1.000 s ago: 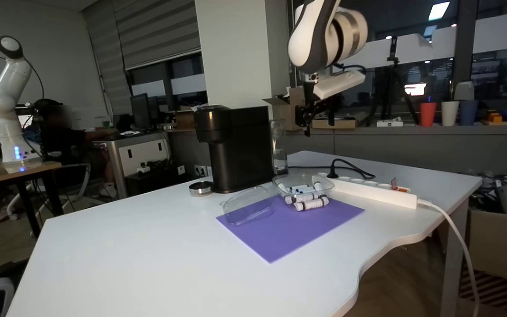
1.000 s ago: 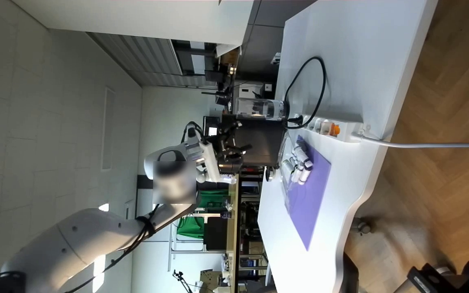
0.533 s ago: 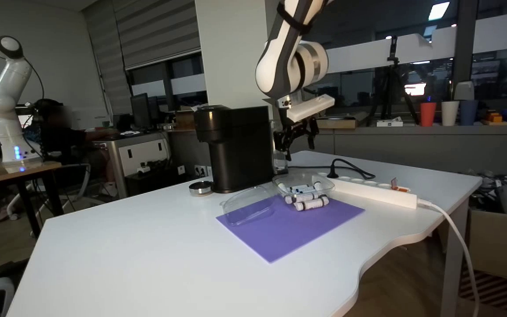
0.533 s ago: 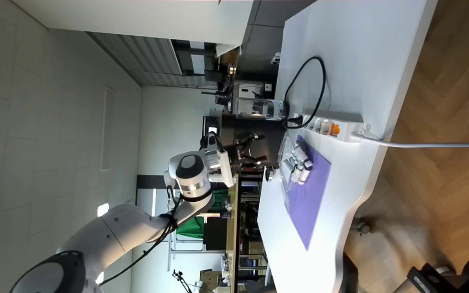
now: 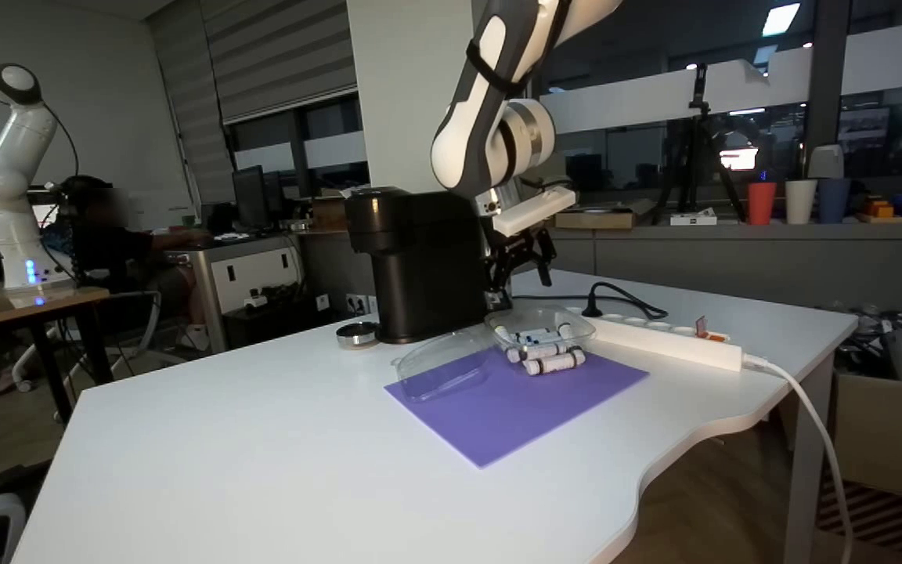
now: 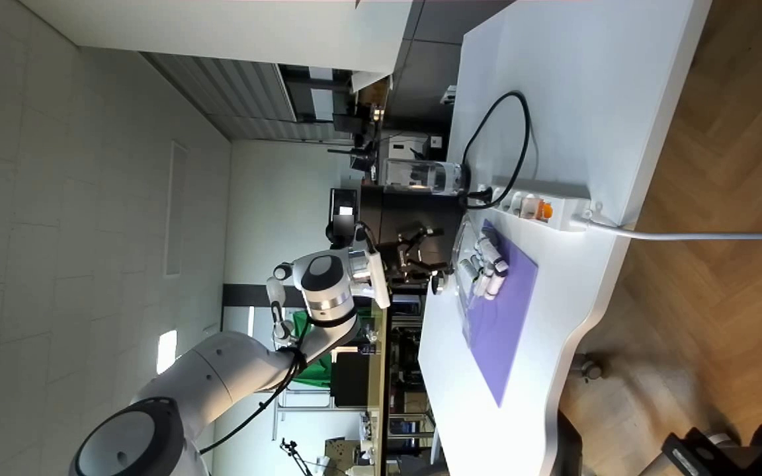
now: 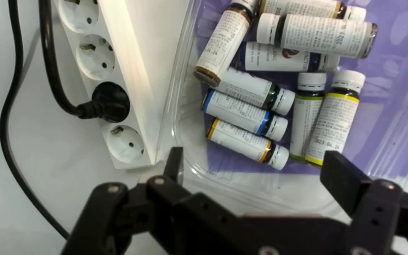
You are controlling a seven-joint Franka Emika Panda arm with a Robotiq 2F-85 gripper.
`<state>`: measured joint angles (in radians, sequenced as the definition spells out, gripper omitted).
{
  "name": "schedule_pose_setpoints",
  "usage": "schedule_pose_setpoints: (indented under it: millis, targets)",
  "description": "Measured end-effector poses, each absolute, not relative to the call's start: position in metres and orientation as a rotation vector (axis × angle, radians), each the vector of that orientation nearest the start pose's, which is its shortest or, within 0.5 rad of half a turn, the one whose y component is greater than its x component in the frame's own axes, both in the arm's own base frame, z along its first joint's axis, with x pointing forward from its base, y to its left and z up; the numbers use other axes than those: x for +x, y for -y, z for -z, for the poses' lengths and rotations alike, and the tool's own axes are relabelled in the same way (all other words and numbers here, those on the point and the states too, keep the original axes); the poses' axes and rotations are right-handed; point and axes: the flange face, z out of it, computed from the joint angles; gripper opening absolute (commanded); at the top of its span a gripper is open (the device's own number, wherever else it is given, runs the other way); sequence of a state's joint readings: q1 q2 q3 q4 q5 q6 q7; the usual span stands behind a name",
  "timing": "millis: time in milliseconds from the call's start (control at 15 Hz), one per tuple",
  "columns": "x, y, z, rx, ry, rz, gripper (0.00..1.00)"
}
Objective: Pick up the bottle from the bowl and put it on the table
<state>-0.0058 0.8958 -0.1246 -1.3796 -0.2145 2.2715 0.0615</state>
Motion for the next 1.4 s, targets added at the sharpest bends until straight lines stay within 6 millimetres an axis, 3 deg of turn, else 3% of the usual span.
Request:
schedule_pose_setpoints:
  millis: [933, 1400]
  targets:
    - [0.727, 0.074, -0.141, -3.381, 0.001, -0.131, 1.0]
    - [0.736, 0.072, -0.137, -3.373, 0.084, 0.023, 1.0]
